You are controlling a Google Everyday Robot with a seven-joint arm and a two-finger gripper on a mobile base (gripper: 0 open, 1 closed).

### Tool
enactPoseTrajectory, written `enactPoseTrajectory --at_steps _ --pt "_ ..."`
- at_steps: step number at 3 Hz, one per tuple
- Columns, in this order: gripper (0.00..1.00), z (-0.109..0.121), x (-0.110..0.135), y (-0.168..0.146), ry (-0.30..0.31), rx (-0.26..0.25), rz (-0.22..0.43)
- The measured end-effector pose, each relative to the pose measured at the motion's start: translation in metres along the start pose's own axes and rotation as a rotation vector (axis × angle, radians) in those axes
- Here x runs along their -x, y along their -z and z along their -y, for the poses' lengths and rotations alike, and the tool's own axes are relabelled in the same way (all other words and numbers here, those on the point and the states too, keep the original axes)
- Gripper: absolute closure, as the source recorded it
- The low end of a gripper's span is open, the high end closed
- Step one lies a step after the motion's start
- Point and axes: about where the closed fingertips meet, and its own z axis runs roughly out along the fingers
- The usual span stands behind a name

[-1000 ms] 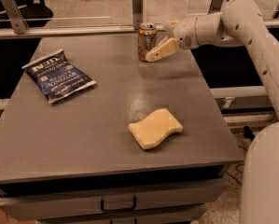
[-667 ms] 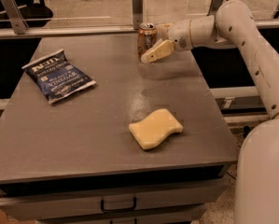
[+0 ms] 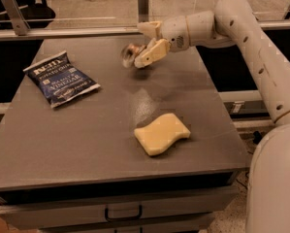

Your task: Knock orange can over

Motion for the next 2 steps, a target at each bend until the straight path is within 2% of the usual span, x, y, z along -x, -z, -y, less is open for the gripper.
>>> enactPoseTrajectory --at_steps 1,2 --pt "0.0 -0.0293 0.0245 0.0011 0.033 0.09 0.027" --pt "0.0 -0.0293 0.0284 0.0067 0.042 0.081 0.028"
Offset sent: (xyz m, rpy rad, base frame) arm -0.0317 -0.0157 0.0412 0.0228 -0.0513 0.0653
